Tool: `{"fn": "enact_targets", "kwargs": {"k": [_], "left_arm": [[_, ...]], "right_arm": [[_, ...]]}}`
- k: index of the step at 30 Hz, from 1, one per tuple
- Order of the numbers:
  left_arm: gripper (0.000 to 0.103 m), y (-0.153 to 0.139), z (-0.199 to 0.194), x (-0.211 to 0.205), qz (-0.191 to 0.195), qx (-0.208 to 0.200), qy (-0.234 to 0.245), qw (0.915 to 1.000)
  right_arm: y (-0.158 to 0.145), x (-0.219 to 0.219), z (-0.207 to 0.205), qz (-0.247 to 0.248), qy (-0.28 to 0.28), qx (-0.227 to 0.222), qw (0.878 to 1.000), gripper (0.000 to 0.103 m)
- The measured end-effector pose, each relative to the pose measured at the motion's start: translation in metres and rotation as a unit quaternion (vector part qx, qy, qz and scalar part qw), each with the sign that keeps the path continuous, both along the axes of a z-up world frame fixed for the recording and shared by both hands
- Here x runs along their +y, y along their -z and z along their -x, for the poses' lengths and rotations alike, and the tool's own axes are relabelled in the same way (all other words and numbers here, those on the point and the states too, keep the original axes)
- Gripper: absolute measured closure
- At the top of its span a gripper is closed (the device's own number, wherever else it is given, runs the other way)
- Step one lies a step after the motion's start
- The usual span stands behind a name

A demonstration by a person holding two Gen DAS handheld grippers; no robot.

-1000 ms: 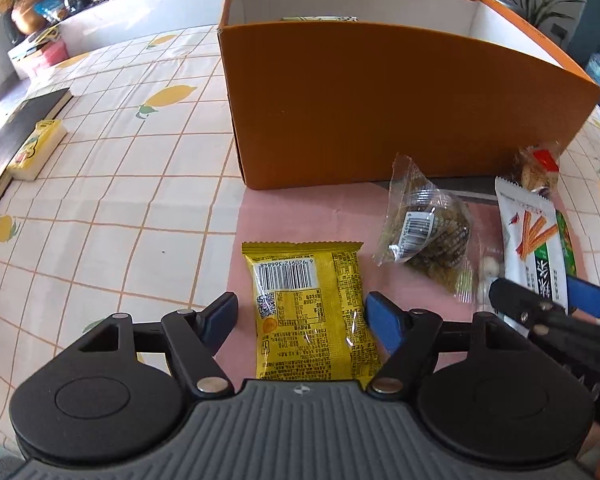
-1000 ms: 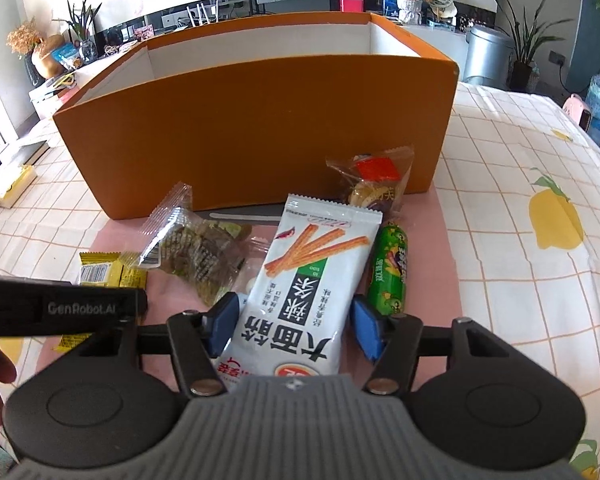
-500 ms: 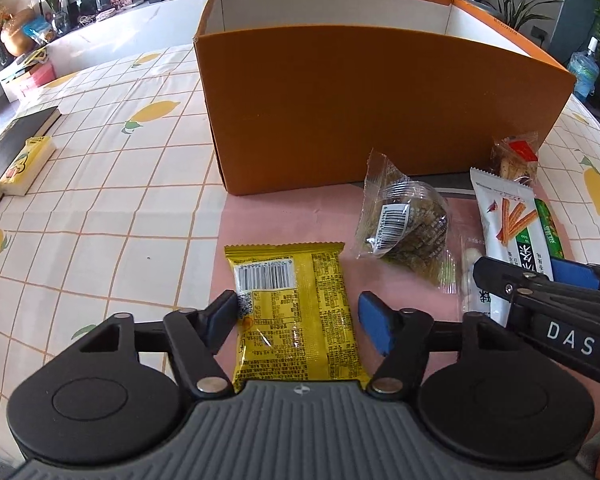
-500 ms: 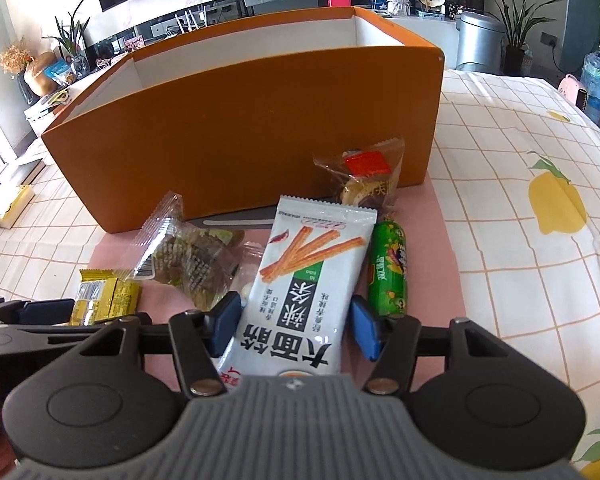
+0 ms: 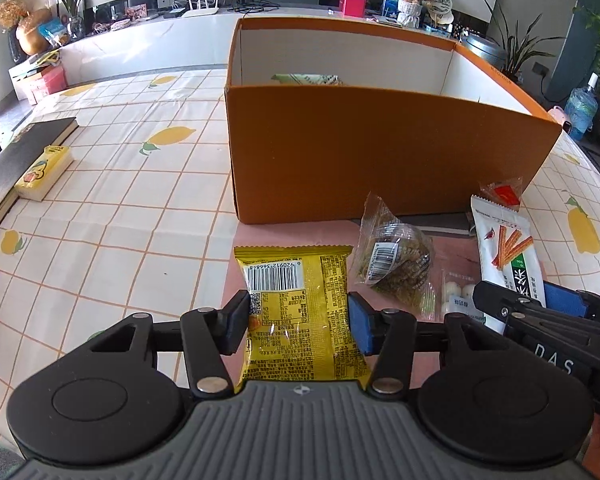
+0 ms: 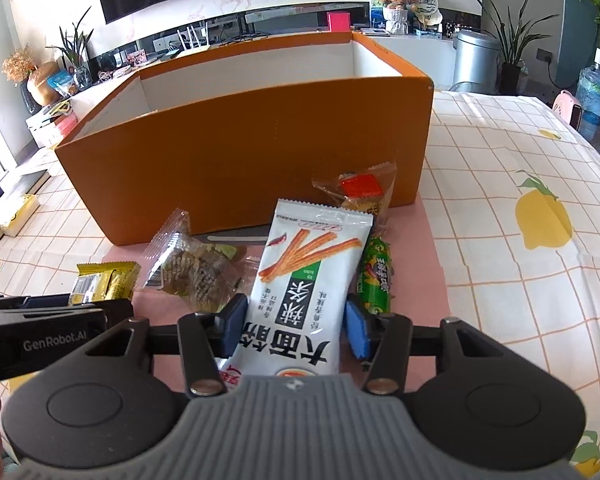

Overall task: Organize snacks
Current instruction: 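Lift both packets and carry them over the orange box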

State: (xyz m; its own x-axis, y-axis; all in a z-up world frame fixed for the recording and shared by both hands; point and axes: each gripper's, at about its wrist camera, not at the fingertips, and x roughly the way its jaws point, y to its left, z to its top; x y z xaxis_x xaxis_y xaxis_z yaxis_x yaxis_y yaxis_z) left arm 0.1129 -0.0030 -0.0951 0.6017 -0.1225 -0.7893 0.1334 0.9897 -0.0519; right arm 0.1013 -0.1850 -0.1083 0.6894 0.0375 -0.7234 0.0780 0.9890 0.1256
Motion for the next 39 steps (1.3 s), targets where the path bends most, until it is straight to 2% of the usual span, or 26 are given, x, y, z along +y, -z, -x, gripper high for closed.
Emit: {"fn": "enact_targets", "kwargs": {"k": [8,12,20,26,30,39], "left_arm": [[0.044,-0.04,0.014,-0.004,0.014,-0.048,0.008,0.9987],[0.044,-0.057,0.018,-0.01,0.016,-0.067,0.019,0.9975],[0.044,-0.096,0.014,-0.021,0.024,-0.104,0.04,0.9935],[0.044,-0.122,0.0,-0.029,0.037,-0.128,0.055,0.9896],[0.044,-0.128,-0.016,-0.035,0.039,-0.134,0.065,0.988],[0.044,-0.125,-0.062,-0.047,0.052,-0.122,0.082,0.9878]], "right_arm": [[-0.027,0.006,0.022,0.026,-0.021,-0.048,0.998,0.054],[-0.042,-0.004,0.032,0.002,-0.017,-0.048,0.999,0.054],[-0.083,-0.019,0.038,0.002,-0.021,-0.076,0.997,0.055],[-0.118,-0.03,0.019,0.032,-0.045,-0.093,0.994,0.055],[-0.134,-0.037,-0.002,0.044,-0.062,-0.093,0.993,0.055],[-0.143,-0.041,-0.067,0.096,-0.1,-0.086,0.987,0.055]]}}
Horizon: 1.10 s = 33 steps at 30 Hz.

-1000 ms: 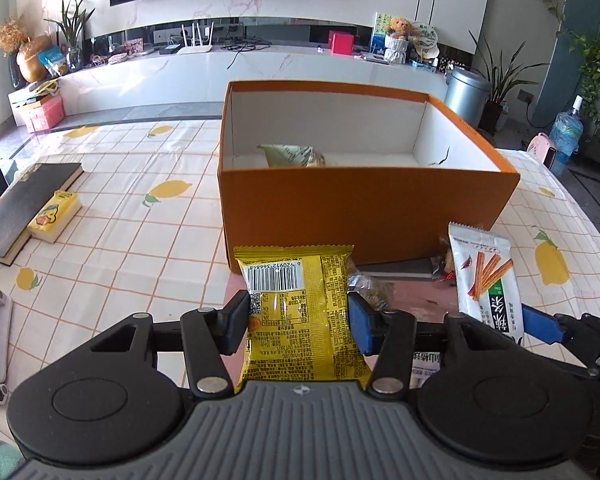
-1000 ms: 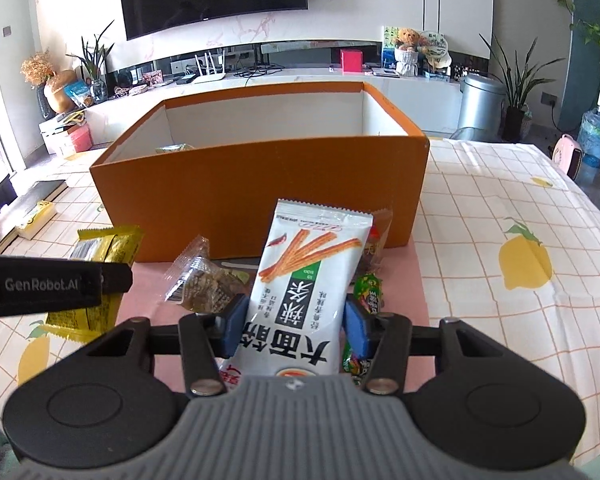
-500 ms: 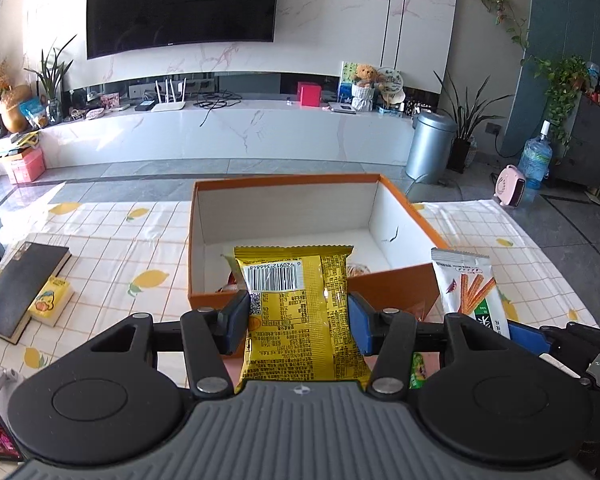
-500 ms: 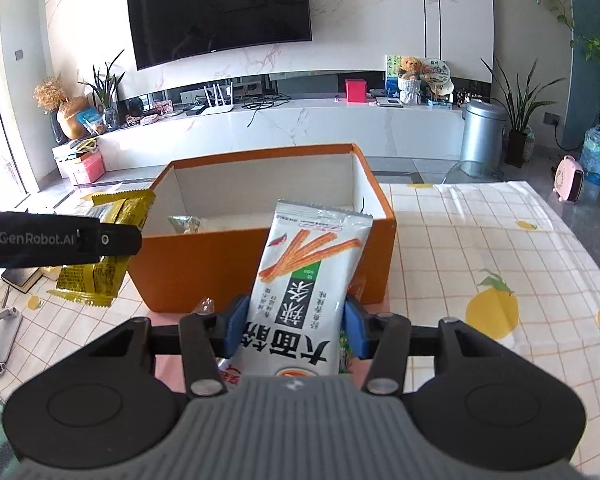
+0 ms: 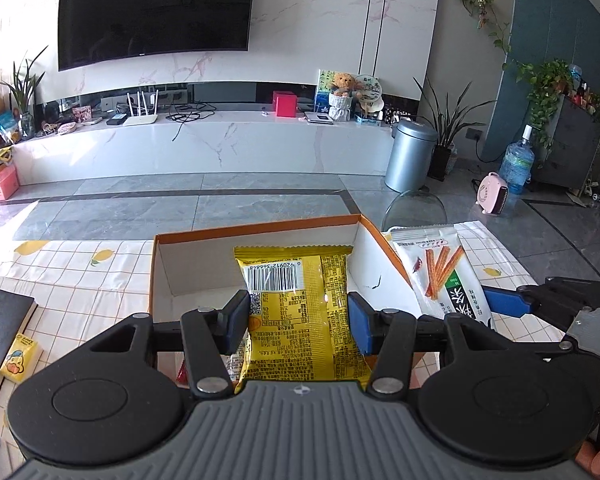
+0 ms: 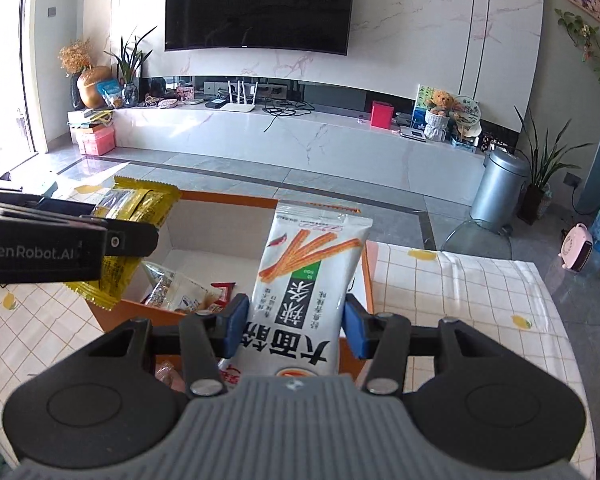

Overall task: Organize snacks
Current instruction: 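Lift both packets and carry them over the orange box, then open both tools to drop the packets into the orange box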

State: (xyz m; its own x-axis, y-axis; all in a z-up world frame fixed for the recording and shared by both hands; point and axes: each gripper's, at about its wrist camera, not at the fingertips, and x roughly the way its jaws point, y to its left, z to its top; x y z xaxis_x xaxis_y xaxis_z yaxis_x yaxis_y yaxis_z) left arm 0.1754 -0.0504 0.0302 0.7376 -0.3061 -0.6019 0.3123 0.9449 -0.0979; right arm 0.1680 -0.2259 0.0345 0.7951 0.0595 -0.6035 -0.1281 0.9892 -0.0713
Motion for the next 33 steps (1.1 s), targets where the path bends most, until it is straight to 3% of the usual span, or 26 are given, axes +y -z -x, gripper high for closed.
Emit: {"fn": "enact_targets", "kwargs": {"k": [9,15,22,33], "left_arm": [[0.044,0.022,-0.045,-0.004,-0.006,0.031,0.0,0.9995],[0.044,0.042,-0.075,-0.008,-0.006,0.075,0.004,0.9971],[0.044,0.068,-0.096,-0.016,-0.025,0.117,0.008,0.9928],[0.044,0.092,-0.12,-0.02,-0.056,0.18,0.004,0.9821]], "right_arm": [[0.02,-0.003,-0.073,0.038,-0.032,0.029,0.998,0.055],[0.041,-0.001,-0.115,0.055,-0.048,0.073,0.995,0.055],[0.069,0.008,-0.157,0.087,-0.074,0.136,0.984,0.055],[0.106,0.011,-0.186,0.12,-0.084,0.215,0.965,0.055]]}}
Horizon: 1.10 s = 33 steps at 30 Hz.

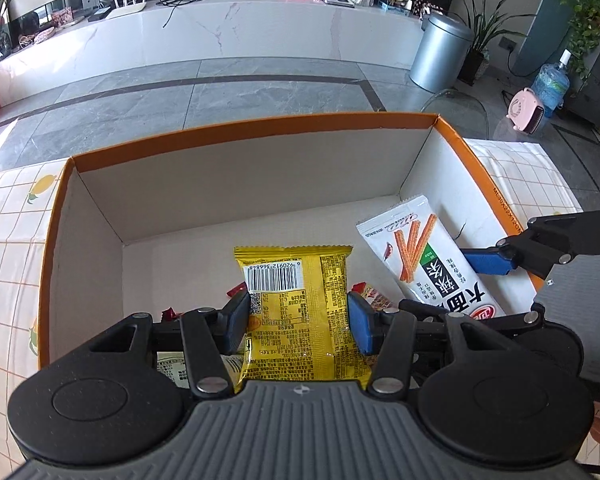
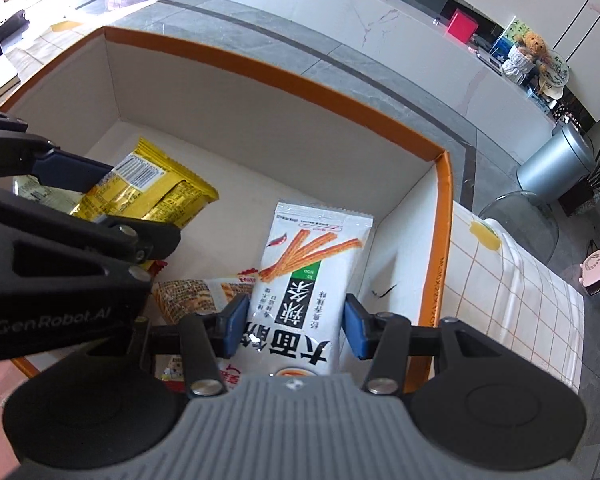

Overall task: Organize snacks
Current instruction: 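Open both tools to drop the packets into the orange box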

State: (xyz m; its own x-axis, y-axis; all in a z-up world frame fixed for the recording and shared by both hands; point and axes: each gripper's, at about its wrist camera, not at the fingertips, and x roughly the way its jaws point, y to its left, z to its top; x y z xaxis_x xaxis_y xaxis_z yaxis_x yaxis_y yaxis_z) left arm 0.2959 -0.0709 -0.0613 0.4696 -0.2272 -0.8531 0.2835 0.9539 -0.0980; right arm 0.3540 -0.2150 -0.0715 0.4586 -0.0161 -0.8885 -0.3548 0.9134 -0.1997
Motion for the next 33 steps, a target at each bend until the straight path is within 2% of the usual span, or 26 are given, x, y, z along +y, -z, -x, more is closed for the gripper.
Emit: {"fn": "enact_targets", "kwargs": {"k": [7,14,17,20,25,26,30,33], "left_arm": [[0.044,0.006,-0.01,-0.004,-0.028,0.012,-0.001,0.9995],[0.044,0.013,-0.012,-0.002,-0.027,0.026,-0.006,0.9993],[0.038,0.012,-0.012,0.0,-0.024,0.026,-0.008,0.9993],[0.033,0.01,-0.01,0.004,-0.017,0.025,-0.013,0.9994],[0.016,0.002,-0.007,0.005,-0.026,0.016,-0.017,0.9994],[0.016,0.0,-0.006,0.005,-0.026,0.016,-0.018,0.9994],[0.015,-0.009,-0.001,0.008,-0.012,0.013,-0.028,0.9994],[0.015,-0.019,0.006,0.012,-0.005,0.0,-0.034,0.9994]], "right_arm": [[0.002,0.005,-0.008,0.024,-0.004,0.017,1.0,0.055],[0.006,0.015,-0.007,0.054,-0.016,0.02,0.998,0.056],[0.004,0.015,-0.004,0.051,-0.019,0.02,0.998,0.056],[0.002,0.014,-0.003,0.053,-0.015,0.019,0.998,0.049],[-0.004,0.014,-0.001,0.065,-0.014,0.014,0.998,0.038],[-0.006,0.014,0.0,0.072,-0.014,0.011,0.997,0.033],[-0.018,0.014,0.004,0.075,-0.011,0.003,0.997,0.031],[-0.03,0.012,0.007,0.071,-0.004,-0.007,0.997,0.025]]}}
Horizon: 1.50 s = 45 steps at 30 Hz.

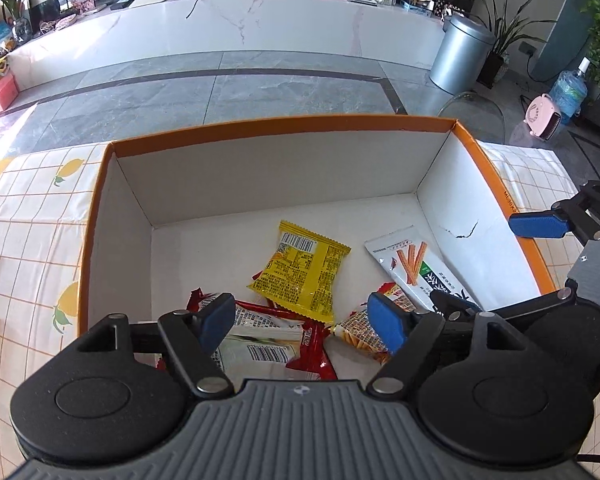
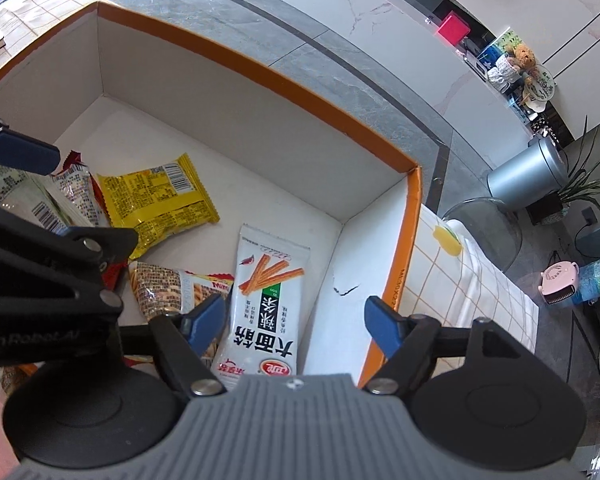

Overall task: Organize snacks
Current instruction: 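Open both tools to drop the packets into the orange box, then move both tools back to the snacks on the pink mat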

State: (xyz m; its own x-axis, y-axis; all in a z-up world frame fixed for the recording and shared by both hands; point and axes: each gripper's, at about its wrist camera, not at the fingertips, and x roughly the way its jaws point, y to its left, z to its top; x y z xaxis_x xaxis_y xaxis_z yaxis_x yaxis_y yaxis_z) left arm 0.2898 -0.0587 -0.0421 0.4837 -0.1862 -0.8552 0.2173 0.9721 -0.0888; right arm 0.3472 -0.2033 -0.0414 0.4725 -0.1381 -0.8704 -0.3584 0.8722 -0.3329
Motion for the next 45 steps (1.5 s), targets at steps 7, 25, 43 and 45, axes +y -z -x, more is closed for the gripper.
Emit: {"fn": "enact_targets", "kwargs": {"k": [7,25,43,45], "left_arm": [[0.015,-0.033,0.039,0.011,0.015,-0.063,-0.012,0.9978],[0.015,-0.08,0.164,0.034,0.04,-0.17,0.03,0.9842],[0.015,-0.006,0.213,0.073,0.073,-0.128,0.011,0.9891],[0.015,0.002,0.213,0.068,0.07,-0.127,0.02,0.9893]], "right_arm": [[-0.036,-0.006,0.037,-0.042,0.03,-0.059,0.997,0.022],[-0.075,-0.012,0.209,-0.171,0.087,-0.206,0.959,0.022],[0.005,-0.017,0.297,-0.224,0.205,-0.196,0.932,0.022],[0.014,-0.019,0.295,-0.224,0.211,-0.186,0.933,0.024]]}}
